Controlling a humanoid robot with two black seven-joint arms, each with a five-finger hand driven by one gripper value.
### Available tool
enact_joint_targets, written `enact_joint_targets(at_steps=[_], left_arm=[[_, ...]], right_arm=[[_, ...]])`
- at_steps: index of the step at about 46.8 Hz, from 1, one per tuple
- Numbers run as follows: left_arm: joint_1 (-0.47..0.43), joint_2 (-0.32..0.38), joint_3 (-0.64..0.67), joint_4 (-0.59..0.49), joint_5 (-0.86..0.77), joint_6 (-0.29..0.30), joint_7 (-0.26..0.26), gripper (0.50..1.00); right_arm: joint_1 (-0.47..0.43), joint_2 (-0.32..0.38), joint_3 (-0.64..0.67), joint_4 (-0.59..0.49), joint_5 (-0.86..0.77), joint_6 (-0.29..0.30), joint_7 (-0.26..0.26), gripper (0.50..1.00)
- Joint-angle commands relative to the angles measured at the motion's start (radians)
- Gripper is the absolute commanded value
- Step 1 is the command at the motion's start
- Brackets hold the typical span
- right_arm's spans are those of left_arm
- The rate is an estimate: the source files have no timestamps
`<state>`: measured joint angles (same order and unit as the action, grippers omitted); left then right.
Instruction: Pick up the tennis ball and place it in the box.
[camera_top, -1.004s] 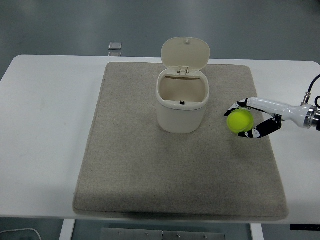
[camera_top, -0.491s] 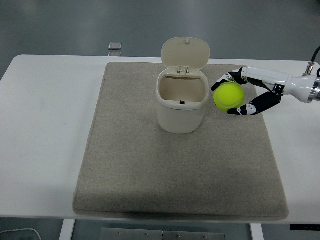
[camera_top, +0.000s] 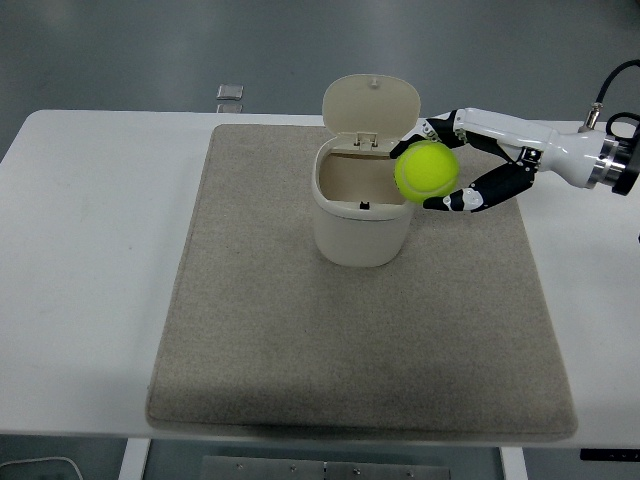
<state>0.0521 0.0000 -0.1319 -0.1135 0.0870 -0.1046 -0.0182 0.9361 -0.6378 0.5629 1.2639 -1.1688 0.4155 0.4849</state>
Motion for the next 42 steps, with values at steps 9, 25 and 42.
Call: enact_joint_targets(at_steps=[9,25,42], left_arm=[[0.0,0.0,0.0,0.0,-0.001,0.0,0.001,0.992],[0.0,0.0,0.0,0.0,-0.001,0.0,0.0,0.992],[0.0,0.0,0.0,0.0,-0.001,-0.001,0.001,0.992]], right_arm=[[-0.003,0.041,0.002,-0.001,0.001,-0.032,-0.069,0.5],[-0.008,0.052,0.002,0.0,0.034,-0.084,-0.114,0.594],[-0.008,0.067,0.003,0.0,0.057,-0.084,-0.144,0.858]])
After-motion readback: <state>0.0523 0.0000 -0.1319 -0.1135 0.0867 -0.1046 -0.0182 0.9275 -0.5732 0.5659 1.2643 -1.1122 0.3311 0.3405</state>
